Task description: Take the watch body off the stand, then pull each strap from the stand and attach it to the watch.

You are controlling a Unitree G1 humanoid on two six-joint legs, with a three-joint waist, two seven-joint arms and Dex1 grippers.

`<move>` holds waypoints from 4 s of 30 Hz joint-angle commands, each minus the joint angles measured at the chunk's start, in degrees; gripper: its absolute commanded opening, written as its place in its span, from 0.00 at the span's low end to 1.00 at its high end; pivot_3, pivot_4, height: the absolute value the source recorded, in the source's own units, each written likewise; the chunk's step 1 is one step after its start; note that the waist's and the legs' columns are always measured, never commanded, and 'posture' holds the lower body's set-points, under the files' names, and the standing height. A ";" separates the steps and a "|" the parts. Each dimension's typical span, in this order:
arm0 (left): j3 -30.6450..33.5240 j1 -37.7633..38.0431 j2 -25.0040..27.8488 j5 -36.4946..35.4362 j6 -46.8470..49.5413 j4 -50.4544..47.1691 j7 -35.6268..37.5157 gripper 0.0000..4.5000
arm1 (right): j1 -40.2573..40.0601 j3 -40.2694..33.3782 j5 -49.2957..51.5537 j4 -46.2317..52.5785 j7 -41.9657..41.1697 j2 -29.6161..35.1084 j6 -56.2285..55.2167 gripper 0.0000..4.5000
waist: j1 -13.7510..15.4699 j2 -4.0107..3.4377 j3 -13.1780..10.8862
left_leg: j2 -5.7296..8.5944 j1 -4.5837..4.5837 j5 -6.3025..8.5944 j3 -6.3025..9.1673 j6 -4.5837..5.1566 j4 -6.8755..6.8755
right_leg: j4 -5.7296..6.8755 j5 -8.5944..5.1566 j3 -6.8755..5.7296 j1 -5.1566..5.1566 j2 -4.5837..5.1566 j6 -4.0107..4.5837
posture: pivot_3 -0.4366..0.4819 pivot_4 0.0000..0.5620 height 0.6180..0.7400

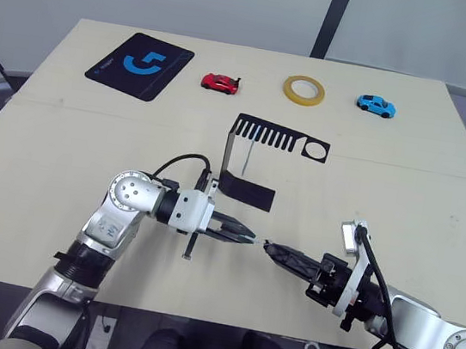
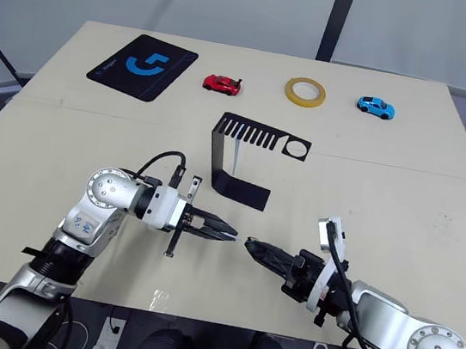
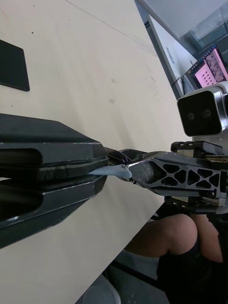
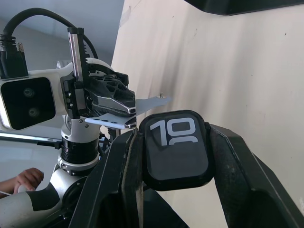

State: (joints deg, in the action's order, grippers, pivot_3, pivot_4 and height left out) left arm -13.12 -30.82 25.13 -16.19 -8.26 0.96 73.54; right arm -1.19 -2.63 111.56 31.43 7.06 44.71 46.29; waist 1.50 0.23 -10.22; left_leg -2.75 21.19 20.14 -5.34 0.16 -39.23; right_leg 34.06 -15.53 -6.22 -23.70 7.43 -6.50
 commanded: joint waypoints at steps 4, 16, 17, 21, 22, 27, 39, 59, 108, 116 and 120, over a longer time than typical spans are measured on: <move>-0.27 -0.47 -0.27 -0.14 -0.21 -0.93 -0.92 0.00 | -0.03 0.13 1.43 2.40 -0.06 -0.01 -0.50 0.36 | 0.00 0.00 0.00 | 0.00 0.00 0.00 0.00 0.00 0.00 | 0.01 0.00 0.00 0.00 0.00 0.00 | 0.48 0.27 0.97; -0.79 -0.37 -0.26 0.42 -0.02 -0.80 -1.74 0.00 | -0.39 0.60 1.43 2.94 0.12 -0.19 -0.78 0.36 | 0.00 0.00 0.00 | 0.00 0.00 -0.02 0.00 -0.03 -0.01 | 0.07 0.00 0.00 0.00 0.00 0.00 | 0.48 0.27 0.97; -0.85 -0.33 -0.26 0.45 0.03 -0.85 -1.70 0.00 | -0.40 0.62 1.43 2.97 0.13 -0.21 -0.80 0.36 | 0.00 0.00 0.00 | 0.00 0.00 -0.02 0.00 -0.03 -0.01 | 0.07 0.00 0.00 0.00 0.00 0.00 | 0.48 0.27 0.97; -1.10 0.10 -0.04 0.33 0.09 -1.11 -1.44 0.00 | -0.48 0.63 1.43 3.11 0.20 -0.28 -0.91 0.36 | 0.00 0.00 0.00 | 0.00 0.00 -0.02 0.00 -0.03 -0.02 | 0.13 0.00 0.00 0.00 0.00 0.00 | 0.48 0.27 0.97; -1.17 0.19 0.03 0.36 0.13 -1.17 -1.43 0.00 | -0.47 0.61 1.43 3.12 0.24 -0.29 -0.94 0.36 | 0.00 0.00 0.00 | 0.00 0.00 -0.02 0.00 -0.03 -0.02 | 0.13 0.00 0.00 0.00 0.00 0.00 | 0.48 0.27 0.97; -1.33 0.15 -0.10 0.58 0.28 -1.09 -1.78 0.00 | -0.45 0.55 1.43 3.13 0.34 -0.30 -1.00 0.36 | 0.00 0.00 0.00 | 0.00 0.00 -0.02 0.00 -0.03 -0.02 | 0.14 0.00 0.00 0.00 0.00 0.00 | 0.48 0.27 0.97; -1.27 0.18 0.19 1.35 0.24 -0.31 -2.33 0.00 | -0.42 0.51 1.43 3.07 0.25 -0.29 -0.94 0.36 | 0.00 0.00 0.00 | 0.00 0.00 -0.03 0.00 -0.04 -0.04 | 0.16 0.00 0.00 0.00 0.00 0.00 | 0.48 0.27 0.97; -1.72 0.45 0.13 1.56 0.50 -0.64 -2.48 0.00 | -0.45 0.69 1.43 3.08 0.32 -0.33 -0.92 0.36 | 0.00 0.00 0.00 | 0.00 0.00 -0.03 0.00 -0.04 -0.06 | 0.20 0.00 0.01 0.00 0.00 0.00 | 0.48 0.27 0.97; -8.27 -5.80 2.34 9.23 9.97 -9.73 -3.33 0.00 | -0.96 3.07 1.44 2.92 2.50 0.63 -0.46 0.36 | 0.02 0.00 0.00 | 0.00 0.01 -0.04 -0.01 -0.05 -0.19 | 0.28 0.00 0.03 0.00 -0.01 0.00 | 0.48 0.27 0.97; -9.09 -5.91 2.29 11.23 10.99 -9.57 -4.07 0.00 | -0.73 3.34 1.44 2.80 2.92 0.52 -0.31 0.36 | 0.03 0.00 0.00 | 0.00 0.03 -0.03 -0.01 -0.04 -0.25 | 0.31 0.00 0.04 0.00 0.00 0.00 | 0.48 0.27 0.97; -9.88 -6.13 1.92 12.28 11.08 -9.18 -4.07 0.00 | -0.58 3.51 1.44 2.72 3.12 0.39 -0.20 0.36 | 0.02 0.00 0.00 | 0.00 0.03 -0.02 -0.01 -0.03 -0.30 | 0.34 0.00 0.04 0.00 0.00 0.00 | 0.48 0.27 0.97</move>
State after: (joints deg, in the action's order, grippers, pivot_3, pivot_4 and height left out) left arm -21.63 -35.84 27.96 -4.00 3.06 -6.22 70.03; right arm -2.60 0.04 111.55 32.02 11.00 44.99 45.63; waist 1.52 0.24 -10.22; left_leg -2.75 21.22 20.11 -5.35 0.14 -39.53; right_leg 34.40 -15.53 -6.18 -23.70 7.43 -6.51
